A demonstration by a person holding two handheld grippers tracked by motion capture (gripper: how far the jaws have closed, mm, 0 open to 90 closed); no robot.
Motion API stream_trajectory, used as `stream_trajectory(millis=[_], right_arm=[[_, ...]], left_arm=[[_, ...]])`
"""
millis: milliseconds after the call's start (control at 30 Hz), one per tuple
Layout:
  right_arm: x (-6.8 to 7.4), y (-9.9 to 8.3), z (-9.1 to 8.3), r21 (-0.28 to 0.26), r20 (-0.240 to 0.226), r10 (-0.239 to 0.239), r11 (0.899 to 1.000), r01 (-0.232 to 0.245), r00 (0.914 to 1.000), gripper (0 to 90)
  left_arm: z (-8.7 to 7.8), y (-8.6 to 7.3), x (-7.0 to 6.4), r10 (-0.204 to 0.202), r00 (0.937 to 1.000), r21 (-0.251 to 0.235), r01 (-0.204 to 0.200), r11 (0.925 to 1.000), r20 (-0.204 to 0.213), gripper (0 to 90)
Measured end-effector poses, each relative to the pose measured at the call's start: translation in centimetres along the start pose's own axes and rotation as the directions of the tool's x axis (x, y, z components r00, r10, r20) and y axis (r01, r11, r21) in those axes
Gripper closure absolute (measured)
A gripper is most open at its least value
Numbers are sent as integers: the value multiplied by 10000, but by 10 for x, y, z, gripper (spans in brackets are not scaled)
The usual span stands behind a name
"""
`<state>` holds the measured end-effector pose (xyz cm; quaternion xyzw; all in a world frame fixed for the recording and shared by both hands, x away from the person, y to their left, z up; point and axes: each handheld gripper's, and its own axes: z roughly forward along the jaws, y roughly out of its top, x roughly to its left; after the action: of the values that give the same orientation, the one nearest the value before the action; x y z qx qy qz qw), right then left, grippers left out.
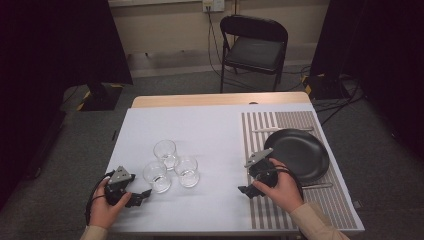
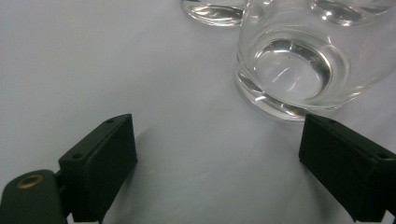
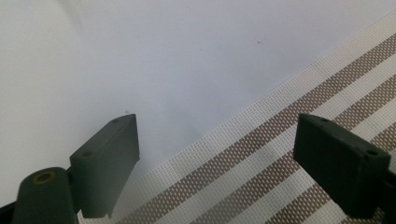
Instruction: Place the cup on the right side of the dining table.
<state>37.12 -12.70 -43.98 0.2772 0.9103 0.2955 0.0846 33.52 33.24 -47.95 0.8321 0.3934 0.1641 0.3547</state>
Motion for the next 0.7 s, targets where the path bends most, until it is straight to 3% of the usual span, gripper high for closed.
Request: stream_trajectory(millis=[700], right_arm=[[3,25,0,95,-235,-166,9998,168,9996,135]], left_arm=[[0,0,0,34,10000,-6,-34,10000,4,94]])
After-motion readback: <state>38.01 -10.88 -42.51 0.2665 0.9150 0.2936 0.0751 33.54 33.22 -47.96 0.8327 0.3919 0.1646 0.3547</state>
